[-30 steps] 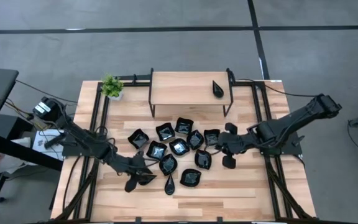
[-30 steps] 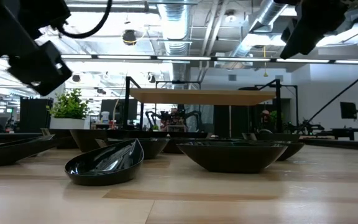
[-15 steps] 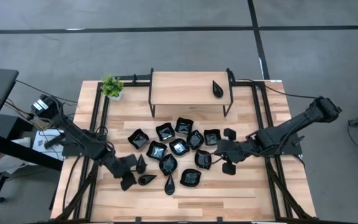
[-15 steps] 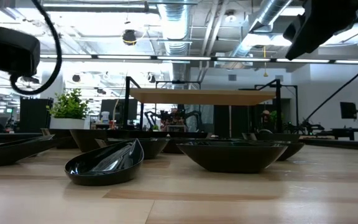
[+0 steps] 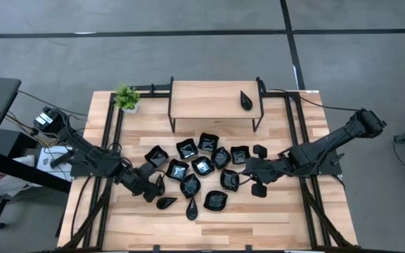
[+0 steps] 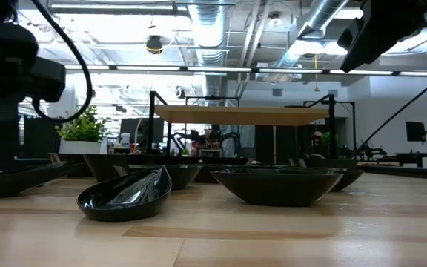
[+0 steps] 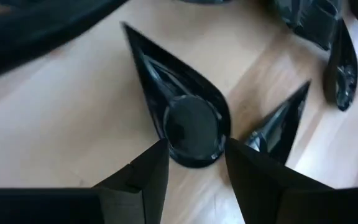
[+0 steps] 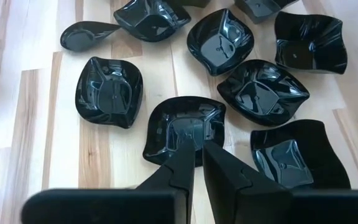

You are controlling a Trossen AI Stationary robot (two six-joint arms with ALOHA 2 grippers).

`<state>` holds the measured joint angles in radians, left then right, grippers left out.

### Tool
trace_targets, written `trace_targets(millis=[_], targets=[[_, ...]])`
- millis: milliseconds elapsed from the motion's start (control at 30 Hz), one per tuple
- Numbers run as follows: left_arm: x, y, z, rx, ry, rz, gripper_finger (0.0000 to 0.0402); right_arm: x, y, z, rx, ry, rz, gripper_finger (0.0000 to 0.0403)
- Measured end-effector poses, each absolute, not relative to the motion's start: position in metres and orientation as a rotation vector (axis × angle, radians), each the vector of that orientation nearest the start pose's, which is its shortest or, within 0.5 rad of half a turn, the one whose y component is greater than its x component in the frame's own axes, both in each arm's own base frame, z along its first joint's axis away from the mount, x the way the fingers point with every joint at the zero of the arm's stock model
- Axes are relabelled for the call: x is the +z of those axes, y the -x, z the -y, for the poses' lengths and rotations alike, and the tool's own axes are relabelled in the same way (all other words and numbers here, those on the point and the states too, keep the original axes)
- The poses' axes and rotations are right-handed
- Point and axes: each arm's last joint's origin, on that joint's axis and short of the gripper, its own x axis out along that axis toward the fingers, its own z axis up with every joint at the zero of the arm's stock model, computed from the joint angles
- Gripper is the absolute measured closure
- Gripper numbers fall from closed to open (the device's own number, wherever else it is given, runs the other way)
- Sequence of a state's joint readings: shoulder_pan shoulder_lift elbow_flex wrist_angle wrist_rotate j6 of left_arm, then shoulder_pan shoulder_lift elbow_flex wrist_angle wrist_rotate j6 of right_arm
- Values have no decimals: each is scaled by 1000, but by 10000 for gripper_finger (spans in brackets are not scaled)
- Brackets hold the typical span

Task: Pick & Place Mini shaped plates
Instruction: Stack the black drop shaped plate on top of the black drop shaped plate on the shelf

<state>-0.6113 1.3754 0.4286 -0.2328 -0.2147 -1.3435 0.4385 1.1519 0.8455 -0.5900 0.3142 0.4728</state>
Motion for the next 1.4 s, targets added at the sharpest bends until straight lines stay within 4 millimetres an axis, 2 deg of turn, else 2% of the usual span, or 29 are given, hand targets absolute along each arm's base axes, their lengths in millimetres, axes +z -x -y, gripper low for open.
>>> trace_targets(millis=[400,767,1133,1400], targets=[[108,-162,101,477,673,-1104,243,254,-206,-87,-82,-115,-834,375],[108,-162,101,403,559,-1120,243,254,-206,-87,-82,-115,-834,374],[108,-163,101,403,550,-1097,243,254,-206,-87,-82,-114,-834,373],[96,-166,103,431,517,-1127,243,254,-206,-87,-82,-114,-834,375]])
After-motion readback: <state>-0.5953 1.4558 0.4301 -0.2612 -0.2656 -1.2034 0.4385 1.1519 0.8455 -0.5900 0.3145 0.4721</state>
